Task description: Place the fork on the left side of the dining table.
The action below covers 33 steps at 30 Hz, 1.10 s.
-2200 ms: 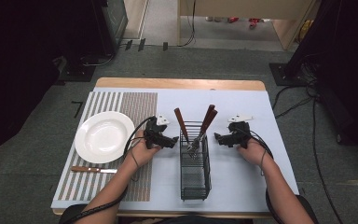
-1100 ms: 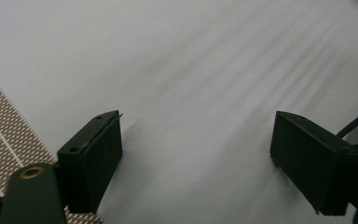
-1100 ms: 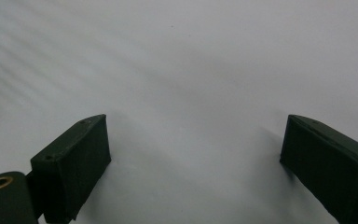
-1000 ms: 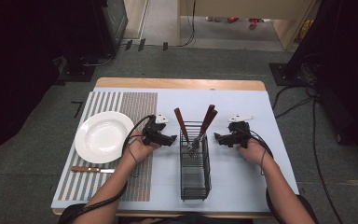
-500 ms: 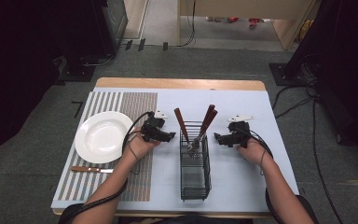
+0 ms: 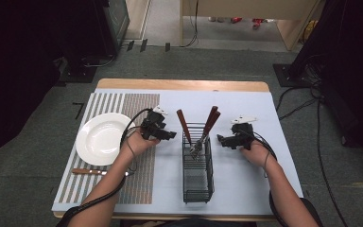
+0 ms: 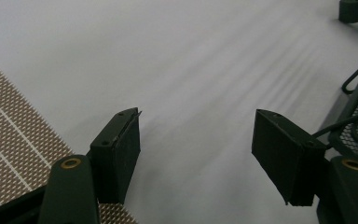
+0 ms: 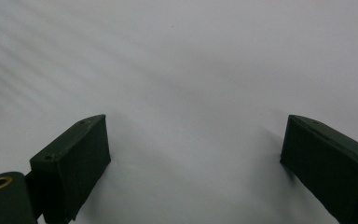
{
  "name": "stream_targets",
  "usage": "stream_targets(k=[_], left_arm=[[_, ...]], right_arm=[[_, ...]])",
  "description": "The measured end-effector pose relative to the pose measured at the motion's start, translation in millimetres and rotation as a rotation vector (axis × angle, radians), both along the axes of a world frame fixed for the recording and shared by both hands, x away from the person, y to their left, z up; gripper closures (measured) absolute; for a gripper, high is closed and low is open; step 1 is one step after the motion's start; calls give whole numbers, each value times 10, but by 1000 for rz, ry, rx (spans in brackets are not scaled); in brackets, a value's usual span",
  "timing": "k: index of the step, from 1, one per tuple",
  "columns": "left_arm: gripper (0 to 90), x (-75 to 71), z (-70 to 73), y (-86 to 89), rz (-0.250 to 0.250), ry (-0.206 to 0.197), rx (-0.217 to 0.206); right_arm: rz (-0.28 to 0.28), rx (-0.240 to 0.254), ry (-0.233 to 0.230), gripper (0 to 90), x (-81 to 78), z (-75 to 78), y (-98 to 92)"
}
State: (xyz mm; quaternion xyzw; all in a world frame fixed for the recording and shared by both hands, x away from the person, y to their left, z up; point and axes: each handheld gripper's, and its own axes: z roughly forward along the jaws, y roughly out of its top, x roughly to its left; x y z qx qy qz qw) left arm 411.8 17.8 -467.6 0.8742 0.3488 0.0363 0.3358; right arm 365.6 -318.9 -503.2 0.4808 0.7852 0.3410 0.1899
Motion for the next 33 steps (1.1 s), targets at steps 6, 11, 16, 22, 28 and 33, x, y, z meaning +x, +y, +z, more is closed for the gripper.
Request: stream_targets(k=[6, 11, 16, 22, 28, 33], left_arm=[[332, -9, 53, 9, -13, -4, -4], [332, -2, 106, 31, -29, 21, -18], [342, -2, 156, 44, -22, 20, -35], [342, -24, 244, 61, -39, 21, -55], [343, -33, 307, 80, -58, 25, -73], [354, -50, 378, 93, -77, 28, -87]], right_arm=[[3, -2, -4, 72, 2, -1, -2], [3, -2, -4, 71, 3, -1, -2], [3, -2, -4, 72, 3, -1, -2], [1, 0, -3, 72, 1, -1, -1], [1, 0, -3, 72, 1, -1, 0], [1, -1, -2, 72, 1, -1, -1]])
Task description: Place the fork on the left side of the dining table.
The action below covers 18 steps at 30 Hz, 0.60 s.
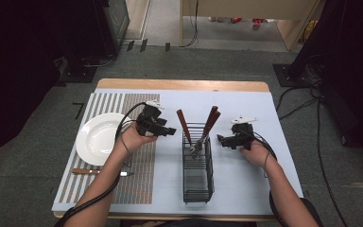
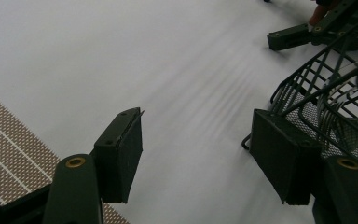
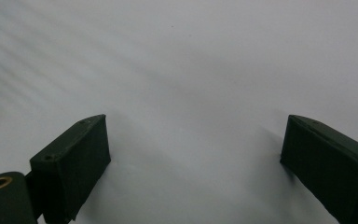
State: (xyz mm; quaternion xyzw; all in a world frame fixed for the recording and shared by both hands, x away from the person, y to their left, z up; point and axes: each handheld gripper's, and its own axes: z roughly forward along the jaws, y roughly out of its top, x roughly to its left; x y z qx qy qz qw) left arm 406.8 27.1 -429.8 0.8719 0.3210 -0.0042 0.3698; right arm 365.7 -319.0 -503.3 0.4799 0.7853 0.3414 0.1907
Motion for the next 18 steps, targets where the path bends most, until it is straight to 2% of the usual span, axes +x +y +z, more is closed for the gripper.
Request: stream_targets(k=[12, 18], left_arm=[[390, -70, 194, -23, -25, -11, 2], [400, -116, 330, -27, -37, -22, -16]], right_arm=[[1, 0, -1, 72, 0, -1, 1], [0, 1, 0, 72, -1, -1, 2]])
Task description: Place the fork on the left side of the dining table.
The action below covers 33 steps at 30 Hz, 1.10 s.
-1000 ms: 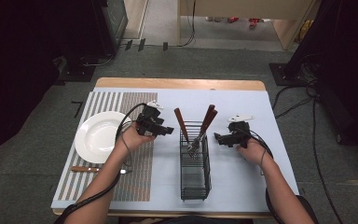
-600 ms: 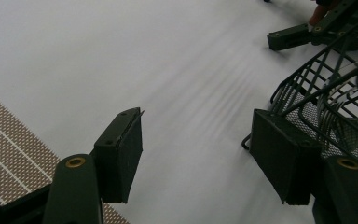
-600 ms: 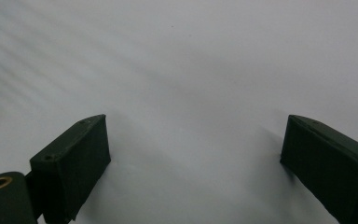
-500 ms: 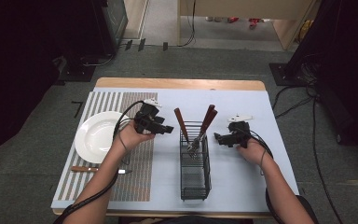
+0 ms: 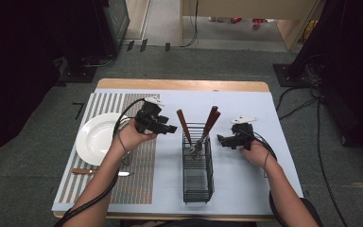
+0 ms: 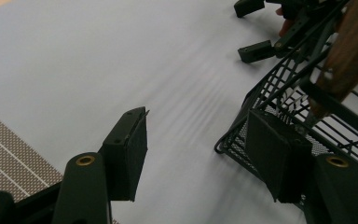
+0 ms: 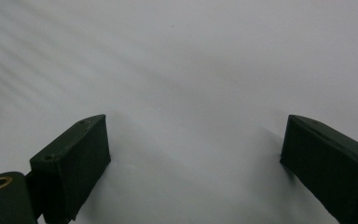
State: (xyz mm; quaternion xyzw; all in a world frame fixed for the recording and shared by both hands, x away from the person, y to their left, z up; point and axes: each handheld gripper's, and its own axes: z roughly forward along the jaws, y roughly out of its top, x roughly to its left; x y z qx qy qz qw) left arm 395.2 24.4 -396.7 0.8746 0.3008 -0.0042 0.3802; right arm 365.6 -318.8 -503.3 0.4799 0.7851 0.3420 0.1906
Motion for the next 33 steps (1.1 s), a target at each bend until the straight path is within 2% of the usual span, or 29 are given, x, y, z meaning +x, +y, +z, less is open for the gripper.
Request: stream_targets(k=[12, 23, 28, 33], left_arm=[[465, -68, 190, 7, -15, -10, -15], [474, -188, 497, -23, -48, -46, -52], [488, -176, 562, -34, -47, -46, -60], [498, -156, 601, -66, -57, -50, -49]], right_arm=[[0, -1, 0, 71, -1, 0, 0], [0, -1, -1, 72, 0, -1, 0], [1, -1, -3, 72, 0, -2, -1], [0, -1, -2, 72, -1, -1, 1]])
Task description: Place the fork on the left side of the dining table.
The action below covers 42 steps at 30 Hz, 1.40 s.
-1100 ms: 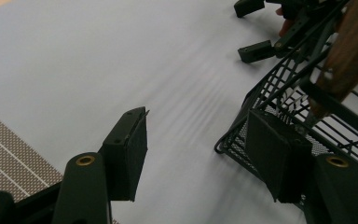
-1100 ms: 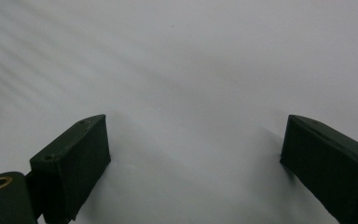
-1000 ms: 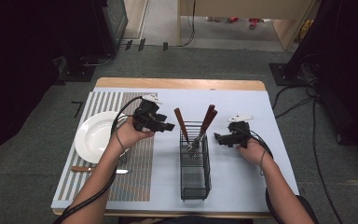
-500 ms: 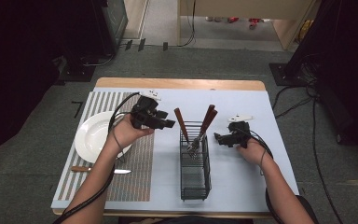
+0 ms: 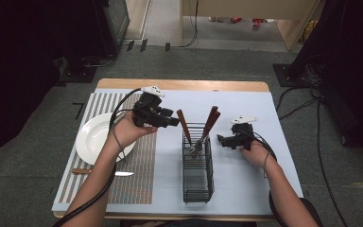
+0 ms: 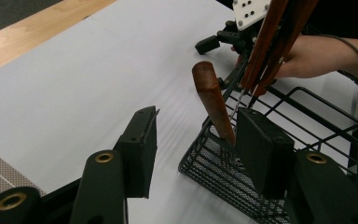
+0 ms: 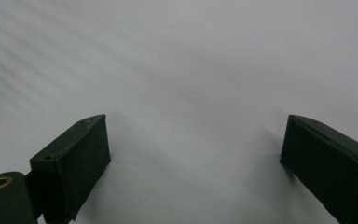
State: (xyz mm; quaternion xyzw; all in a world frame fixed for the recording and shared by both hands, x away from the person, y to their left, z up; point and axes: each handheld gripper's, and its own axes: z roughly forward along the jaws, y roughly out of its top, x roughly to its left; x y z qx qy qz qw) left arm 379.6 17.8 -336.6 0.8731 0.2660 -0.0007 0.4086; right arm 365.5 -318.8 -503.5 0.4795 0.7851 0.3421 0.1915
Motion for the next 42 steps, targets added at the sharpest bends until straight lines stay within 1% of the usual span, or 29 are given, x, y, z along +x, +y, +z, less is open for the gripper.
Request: stream_targets(k=[1, 4, 6, 7, 8, 12, 13, 14, 15, 16, 17, 18, 19, 20, 21, 25, 26, 27, 28, 30, 31, 32, 33, 38, 40, 42], left_arm=[[500, 12, 15, -8, -6, 1, 1], [498, 43, 61, -46, -9, -13, -9], [500, 92, 85, -93, -15, -8, -5], [506, 92, 85, -93, -15, -8, -5], [518, 121, 93, -123, -21, 10, -5], [570, 153, 91, -160, -36, 42, 2], [592, 153, 91, -160, -36, 42, 2], [592, 164, 90, -166, -37, 60, 2], [643, 170, 91, -171, -34, 71, 0], [643, 173, 91, -175, -37, 82, 4], [688, 171, 90, -179, -38, 86, 7], [688, 165, 89, -180, -41, 93, 4], [720, 157, 88, -181, -50, 96, 5], [729, 149, 88, -181, -50, 93, 7], [739, 139, 98, -173, -50, 107, -2], [766, 111, 124, -155, -61, 120, -18], [776, 89, 144, -147, -74, 137, -33], [785, 75, 157, -147, -83, 143, -40], [792, 58, 171, -153, -88, 144, -41], [795, 7, 207, -179, -102, 118, -33], [800, 7, 207, -179, -102, 118, -33], [807, -38, 232, -208, -121, 117, -42], [811, -52, 240, -219, -129, 114, -42], [819, -77, 253, -227, -133, 106, -46], [820, -91, 268, -220, -136, 97, -57], [820, -100, 281, -219, -136, 89, -50]], right_arm=[[-1, 0, 0, 72, 0, 0, 1], [0, 1, 1, 72, 0, 1, 0], [1, 0, 1, 72, 1, 1, -1], [1, 0, 1, 71, 1, 0, 0], [3, -1, -1, 71, 3, 0, -2], [3, -1, -1, 72, 3, 0, -2], [3, -1, -1, 72, 3, 0, -2], [3, -1, -1, 71, 3, 0, -2], [2, 0, -1, 71, 3, 0, -1], [2, 0, -1, 71, 3, 0, -1], [3, -1, -1, 72, 3, 0, -1], [3, -1, -1, 72, 3, 0, -1], [3, -1, -1, 71, 3, 0, -1], [2, -1, -1, 71, 2, 0, -1], [1, 0, 0, 72, 2, 1, 0], [1, 0, 0, 72, 2, 0, 0], [1, 0, 0, 71, 2, 0, 0], [1, 0, 0, 71, 2, 0, 0], [1, 0, 1, 71, 2, 1, 0], [0, 0, 1, 71, 2, 1, 0], [0, 0, 1, 71, 2, 1, 0], [0, 0, 0, 71, 2, 1, 0], [0, 0, 1, 72, 2, 1, 0], [0, 0, 0, 71, 1, 1, 1], [0, 0, 0, 72, 1, 1, 1], [0, 0, 0, 71, 1, 1, 1]])
